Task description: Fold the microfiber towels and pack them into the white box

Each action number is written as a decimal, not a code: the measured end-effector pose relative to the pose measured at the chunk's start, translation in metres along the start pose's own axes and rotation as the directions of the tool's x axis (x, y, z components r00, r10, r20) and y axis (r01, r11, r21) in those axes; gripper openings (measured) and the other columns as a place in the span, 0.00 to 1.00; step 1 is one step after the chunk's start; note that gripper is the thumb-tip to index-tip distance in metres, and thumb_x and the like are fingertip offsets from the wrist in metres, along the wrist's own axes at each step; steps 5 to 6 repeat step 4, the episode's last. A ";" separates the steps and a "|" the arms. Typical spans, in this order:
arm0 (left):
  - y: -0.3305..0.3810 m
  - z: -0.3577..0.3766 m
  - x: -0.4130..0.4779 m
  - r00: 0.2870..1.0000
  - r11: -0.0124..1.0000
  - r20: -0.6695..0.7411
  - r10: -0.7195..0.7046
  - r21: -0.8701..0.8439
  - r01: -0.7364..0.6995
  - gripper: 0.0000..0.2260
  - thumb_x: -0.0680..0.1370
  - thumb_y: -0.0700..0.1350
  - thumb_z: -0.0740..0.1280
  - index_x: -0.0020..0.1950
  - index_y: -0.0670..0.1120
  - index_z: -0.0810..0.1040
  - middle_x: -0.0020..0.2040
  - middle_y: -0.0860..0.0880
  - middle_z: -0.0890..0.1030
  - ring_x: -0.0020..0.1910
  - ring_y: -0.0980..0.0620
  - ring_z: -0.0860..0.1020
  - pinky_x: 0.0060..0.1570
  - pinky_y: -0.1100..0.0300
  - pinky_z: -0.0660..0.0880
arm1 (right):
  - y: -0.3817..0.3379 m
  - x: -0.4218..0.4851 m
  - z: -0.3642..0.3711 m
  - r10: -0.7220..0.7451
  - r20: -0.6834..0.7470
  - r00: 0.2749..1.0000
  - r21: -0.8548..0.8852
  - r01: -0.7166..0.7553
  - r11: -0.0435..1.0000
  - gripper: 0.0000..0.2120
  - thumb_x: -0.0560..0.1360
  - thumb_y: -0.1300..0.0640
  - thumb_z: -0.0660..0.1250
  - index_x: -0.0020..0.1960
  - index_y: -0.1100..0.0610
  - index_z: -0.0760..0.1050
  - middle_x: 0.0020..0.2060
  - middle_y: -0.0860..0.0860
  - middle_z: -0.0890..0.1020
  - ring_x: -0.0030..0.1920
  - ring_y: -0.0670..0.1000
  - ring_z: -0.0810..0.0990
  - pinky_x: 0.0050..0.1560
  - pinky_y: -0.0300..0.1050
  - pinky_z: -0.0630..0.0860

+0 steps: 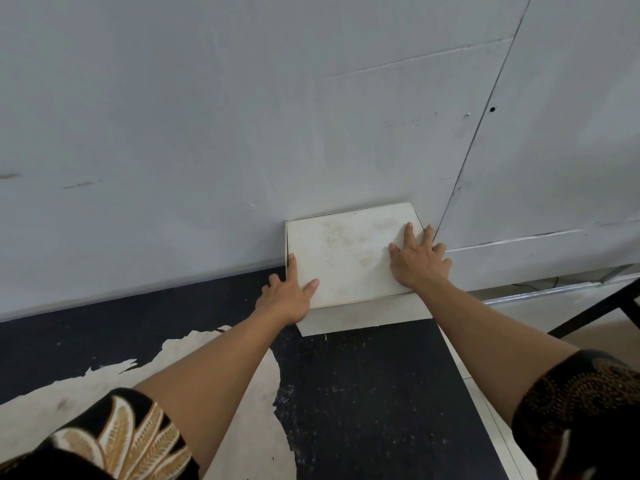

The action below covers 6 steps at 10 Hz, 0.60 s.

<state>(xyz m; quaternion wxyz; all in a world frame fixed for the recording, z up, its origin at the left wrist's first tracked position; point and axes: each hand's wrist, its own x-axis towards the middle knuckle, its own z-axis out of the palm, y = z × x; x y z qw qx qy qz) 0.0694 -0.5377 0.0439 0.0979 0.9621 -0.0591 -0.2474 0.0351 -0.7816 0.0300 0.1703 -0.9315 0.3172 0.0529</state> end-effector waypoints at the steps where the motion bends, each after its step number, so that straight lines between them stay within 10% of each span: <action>1: -0.015 -0.008 -0.005 0.999 0.998 0.001 0.039 0.047 -0.039 0.32 0.81 0.65 0.49 0.79 0.60 0.35 0.79 0.39 0.50 0.75 0.35 0.58 0.69 0.41 0.63 | -0.015 -0.016 -0.001 0.030 0.026 0.999 -0.060 -0.029 0.998 0.30 0.81 0.40 0.50 0.79 0.48 0.48 0.79 0.58 0.45 0.75 0.65 0.51 0.69 0.67 0.58; 6: -0.078 -0.083 -0.027 0.970 0.994 -0.223 0.101 0.072 -0.087 0.33 0.82 0.60 0.56 0.81 0.53 0.43 0.77 0.40 0.59 0.72 0.39 0.64 0.67 0.45 0.67 | -0.107 -0.127 -0.008 -0.139 -0.033 0.990 0.075 0.141 0.987 0.35 0.80 0.39 0.57 0.79 0.54 0.49 0.79 0.57 0.52 0.78 0.60 0.51 0.74 0.66 0.54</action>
